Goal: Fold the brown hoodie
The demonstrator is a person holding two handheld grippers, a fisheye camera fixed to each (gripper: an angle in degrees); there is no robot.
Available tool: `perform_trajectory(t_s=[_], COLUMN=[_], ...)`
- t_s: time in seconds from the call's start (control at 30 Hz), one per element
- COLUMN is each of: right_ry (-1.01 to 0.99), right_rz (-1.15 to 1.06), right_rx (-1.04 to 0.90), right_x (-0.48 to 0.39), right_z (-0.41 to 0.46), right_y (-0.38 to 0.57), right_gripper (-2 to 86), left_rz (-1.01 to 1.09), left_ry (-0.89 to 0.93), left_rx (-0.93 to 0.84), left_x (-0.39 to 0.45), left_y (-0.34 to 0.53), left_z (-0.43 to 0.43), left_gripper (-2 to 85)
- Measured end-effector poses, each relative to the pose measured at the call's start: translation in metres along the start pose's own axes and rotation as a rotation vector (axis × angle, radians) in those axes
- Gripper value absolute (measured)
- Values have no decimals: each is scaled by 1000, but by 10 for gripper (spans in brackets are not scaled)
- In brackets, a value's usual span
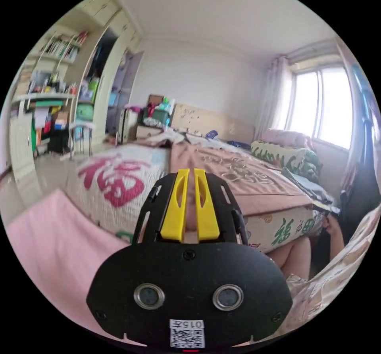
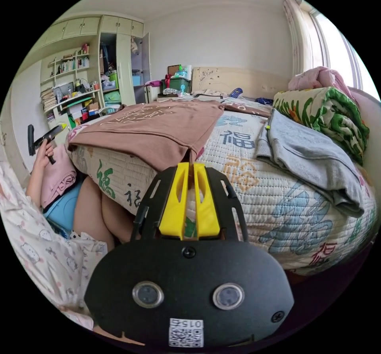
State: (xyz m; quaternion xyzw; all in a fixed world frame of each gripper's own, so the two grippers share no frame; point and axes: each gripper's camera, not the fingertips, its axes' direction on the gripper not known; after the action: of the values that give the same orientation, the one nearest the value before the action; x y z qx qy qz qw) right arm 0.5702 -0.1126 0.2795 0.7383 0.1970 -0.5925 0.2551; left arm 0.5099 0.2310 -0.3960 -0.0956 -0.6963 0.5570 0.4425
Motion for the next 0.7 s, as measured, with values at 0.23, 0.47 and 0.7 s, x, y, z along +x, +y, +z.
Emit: perform_trajectory(t_s=[0.23, 0.47, 0.7], right_ry=[-91, -127, -182], right_rz=[308, 418, 481], right_rx=[203, 375, 409], right_x=[67, 86, 135], right_z=[-165, -294, -339], right_y=[-33, -146, -321], right_gripper=[78, 93, 112], left_rz=[483, 864, 943], left_ry=[240, 598, 801], left_rx=[94, -263, -512], left_x=[30, 130, 169], left_y=[-198, -349, -443], left_z=[72, 269, 390], left_gripper=[41, 75, 94])
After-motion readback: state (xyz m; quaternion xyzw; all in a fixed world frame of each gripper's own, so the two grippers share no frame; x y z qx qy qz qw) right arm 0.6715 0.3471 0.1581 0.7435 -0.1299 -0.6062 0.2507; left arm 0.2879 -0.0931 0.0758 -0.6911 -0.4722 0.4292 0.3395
